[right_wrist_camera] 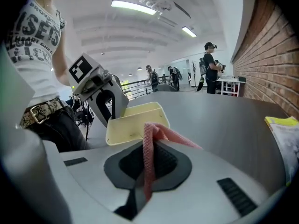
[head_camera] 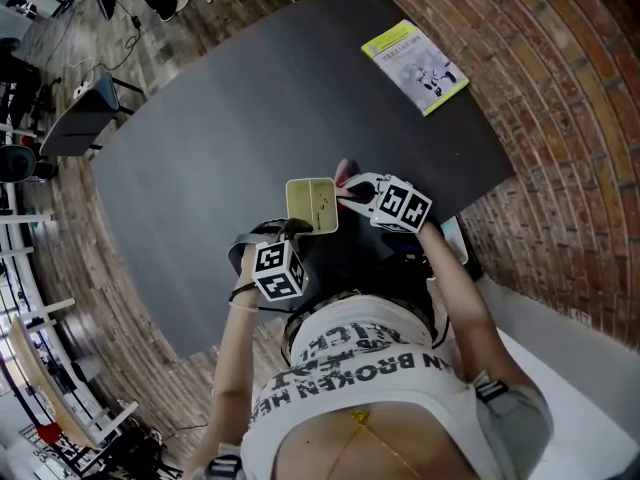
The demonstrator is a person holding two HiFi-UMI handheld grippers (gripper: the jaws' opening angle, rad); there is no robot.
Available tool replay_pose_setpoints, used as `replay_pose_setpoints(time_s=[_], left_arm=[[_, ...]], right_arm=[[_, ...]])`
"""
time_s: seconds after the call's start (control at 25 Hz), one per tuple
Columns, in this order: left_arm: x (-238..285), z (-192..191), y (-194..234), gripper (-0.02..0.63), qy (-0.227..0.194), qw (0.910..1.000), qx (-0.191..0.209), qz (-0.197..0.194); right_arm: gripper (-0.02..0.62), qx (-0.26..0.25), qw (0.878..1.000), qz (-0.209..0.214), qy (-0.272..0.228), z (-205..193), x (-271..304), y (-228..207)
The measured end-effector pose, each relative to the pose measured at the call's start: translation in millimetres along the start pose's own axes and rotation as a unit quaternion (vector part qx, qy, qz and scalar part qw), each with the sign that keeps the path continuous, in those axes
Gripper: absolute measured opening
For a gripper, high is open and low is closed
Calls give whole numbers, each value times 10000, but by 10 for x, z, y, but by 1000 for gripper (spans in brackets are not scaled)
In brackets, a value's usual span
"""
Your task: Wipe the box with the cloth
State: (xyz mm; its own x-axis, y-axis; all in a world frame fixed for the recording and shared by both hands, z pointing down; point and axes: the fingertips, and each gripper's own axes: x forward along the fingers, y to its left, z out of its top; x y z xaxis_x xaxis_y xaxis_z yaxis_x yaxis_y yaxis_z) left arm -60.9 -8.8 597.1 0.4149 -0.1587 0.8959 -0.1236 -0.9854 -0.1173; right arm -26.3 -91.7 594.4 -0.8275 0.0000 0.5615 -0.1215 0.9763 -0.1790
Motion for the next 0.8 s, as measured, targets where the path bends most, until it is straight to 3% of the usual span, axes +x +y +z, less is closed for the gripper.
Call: replay_pose_setpoints(time_s=[0.2, 0.4, 0.56, 0.8], left_arm=[[23, 10, 16, 38, -51, 9999, -124, 84], [30, 21, 79, 38, -54, 9954, -916, 269], [53, 74, 90, 38, -8, 9918, -1205, 436], [65, 113, 101, 38, -29, 9875, -1491, 504]], right_arm=[[17, 142, 9988, -423, -192, -12, -68, -28], [17, 137, 9973, -714, -40, -67, -124, 7], [17, 17, 9971, -760, 72, -110, -70, 43], [17, -303, 9975, -340, 534, -225, 23, 212]])
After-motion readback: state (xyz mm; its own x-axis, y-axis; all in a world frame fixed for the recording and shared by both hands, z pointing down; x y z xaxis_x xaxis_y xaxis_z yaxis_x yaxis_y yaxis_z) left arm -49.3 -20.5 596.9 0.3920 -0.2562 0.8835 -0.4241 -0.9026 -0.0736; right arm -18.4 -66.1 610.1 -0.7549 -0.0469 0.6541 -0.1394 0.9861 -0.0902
